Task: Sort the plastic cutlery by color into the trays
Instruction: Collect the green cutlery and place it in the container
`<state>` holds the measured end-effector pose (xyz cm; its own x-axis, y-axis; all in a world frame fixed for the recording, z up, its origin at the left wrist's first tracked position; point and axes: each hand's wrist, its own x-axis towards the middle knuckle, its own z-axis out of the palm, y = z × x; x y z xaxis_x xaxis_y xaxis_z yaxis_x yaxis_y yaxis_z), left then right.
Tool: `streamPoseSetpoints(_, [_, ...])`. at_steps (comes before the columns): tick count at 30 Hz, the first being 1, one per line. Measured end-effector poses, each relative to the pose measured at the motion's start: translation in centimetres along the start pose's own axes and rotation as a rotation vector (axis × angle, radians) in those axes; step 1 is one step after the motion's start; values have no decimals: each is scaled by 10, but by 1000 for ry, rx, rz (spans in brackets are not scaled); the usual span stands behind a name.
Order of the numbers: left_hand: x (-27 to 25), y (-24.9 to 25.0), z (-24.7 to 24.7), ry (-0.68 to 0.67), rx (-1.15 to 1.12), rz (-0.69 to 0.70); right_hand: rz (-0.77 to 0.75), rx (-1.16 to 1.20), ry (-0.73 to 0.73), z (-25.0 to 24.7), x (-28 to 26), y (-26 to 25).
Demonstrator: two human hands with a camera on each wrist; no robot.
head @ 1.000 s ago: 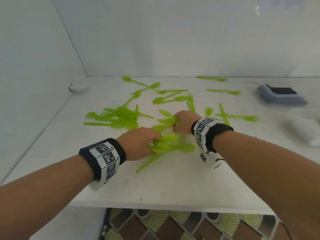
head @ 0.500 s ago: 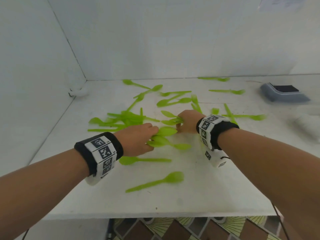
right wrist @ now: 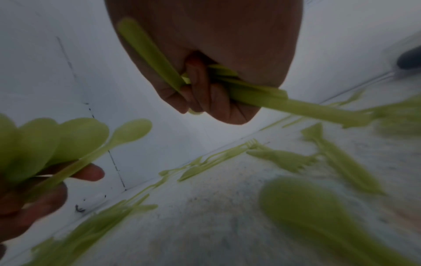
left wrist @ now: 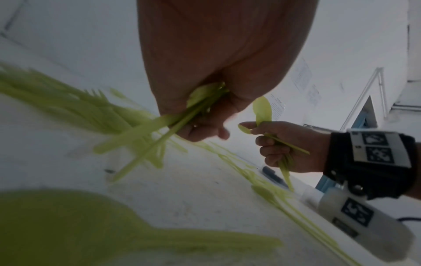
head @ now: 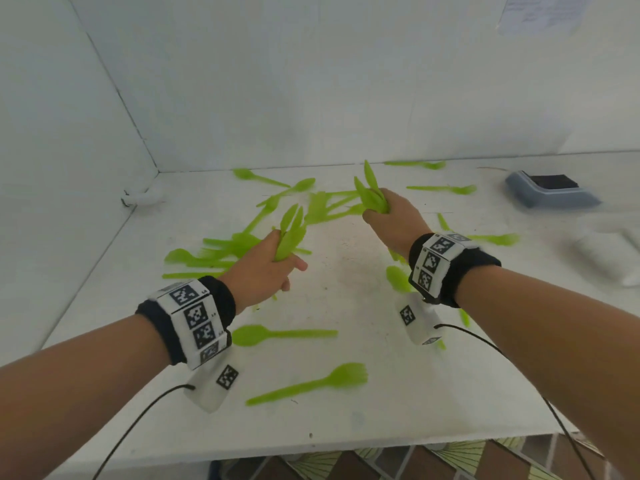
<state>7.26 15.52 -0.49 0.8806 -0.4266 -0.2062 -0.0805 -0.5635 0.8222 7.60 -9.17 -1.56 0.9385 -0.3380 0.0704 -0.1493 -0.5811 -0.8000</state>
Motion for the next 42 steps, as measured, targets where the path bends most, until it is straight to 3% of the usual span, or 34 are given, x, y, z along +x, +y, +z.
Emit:
streamPoseSetpoints(2, [3, 5, 11, 10, -67, -26, 62, 39, -12, -3, -6, 12])
streamPoseSetpoints(5, [-2, 7, 20, -83, -20, -11, 116, 18, -23, -5, -14, 29])
streamPoseSetpoints(11, [-39, -6, 28, -340, 474, 61, 140, -121, -80, 1, -32, 43])
streamPoseSetpoints(15, [-52, -15, 31, -349, 575, 104, 88, -176, -100, 11, -39, 34])
streamPoseSetpoints(20, [-66, -18, 38, -460, 739, 140, 39, -205, -118, 15, -42, 19])
streamPoseSetpoints(24, [-63, -26, 43, -432, 823, 231, 52, -226, -117, 18, -44, 16])
streamPoseSetpoints(30, [-33, -29, 31, -274, 749, 228, 177, -80, -44, 14, -44, 16])
streamPoseSetpoints(34, [-16, -23, 22, -178, 612, 116, 166, -60, -52, 9, -43, 17])
streamPoseSetpoints(36, [-13, -15, 21, -125, 397, 54, 152, 36, -24, 6, -42, 17])
streamPoseSetpoints(39, [-5, 2, 25, -42, -126, -47, 181, 278, 50, 2, -41, 14])
streamPoseSetpoints(42, [11, 17, 29, -7, -401, -96, 227, 472, 74, 0, -40, 10])
